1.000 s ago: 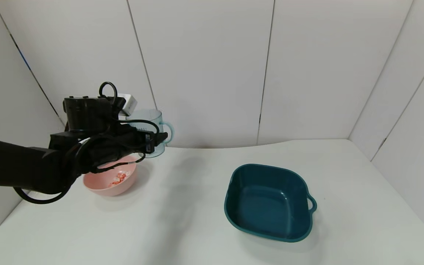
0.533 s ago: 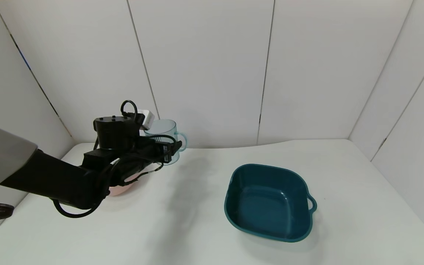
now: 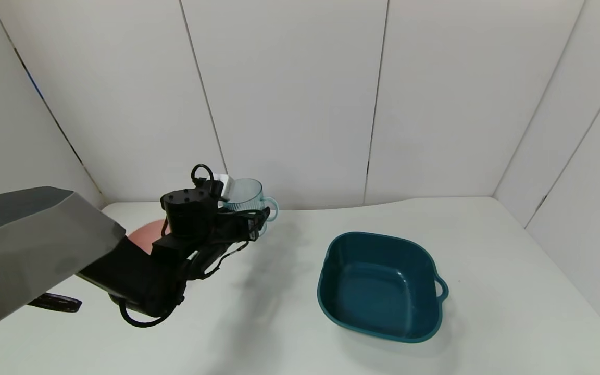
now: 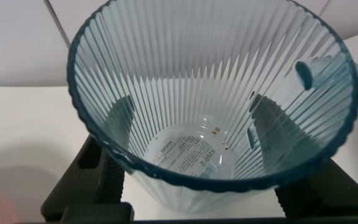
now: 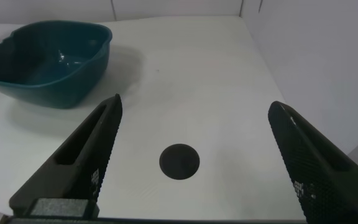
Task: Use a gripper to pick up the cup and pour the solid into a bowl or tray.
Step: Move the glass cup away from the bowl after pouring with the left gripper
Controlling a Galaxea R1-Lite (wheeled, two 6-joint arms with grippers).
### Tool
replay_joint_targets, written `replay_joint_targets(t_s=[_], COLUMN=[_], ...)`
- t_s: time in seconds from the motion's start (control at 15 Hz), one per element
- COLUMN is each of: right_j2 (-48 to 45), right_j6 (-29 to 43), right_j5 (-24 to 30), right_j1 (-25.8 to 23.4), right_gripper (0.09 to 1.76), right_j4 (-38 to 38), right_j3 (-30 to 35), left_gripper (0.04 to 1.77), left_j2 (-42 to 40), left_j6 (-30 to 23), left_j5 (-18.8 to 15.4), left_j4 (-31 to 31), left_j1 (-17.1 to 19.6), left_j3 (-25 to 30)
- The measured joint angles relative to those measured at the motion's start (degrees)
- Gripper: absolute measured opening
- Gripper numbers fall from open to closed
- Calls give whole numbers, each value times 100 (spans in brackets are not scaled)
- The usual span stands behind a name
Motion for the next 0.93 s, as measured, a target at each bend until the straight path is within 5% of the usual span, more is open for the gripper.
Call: replay_joint_targets(t_s=[0.93], right_j2=[0], right_j6=[-2], right_j5=[-2], right_j1=[0], right_gripper=[171], right_j4=[0], right_j3=[0], left_gripper=[131], left_j2=[955], left_j6=[-38], left_j5=[167], left_j4=[-412], left_j1=[59], left_j3=[-85])
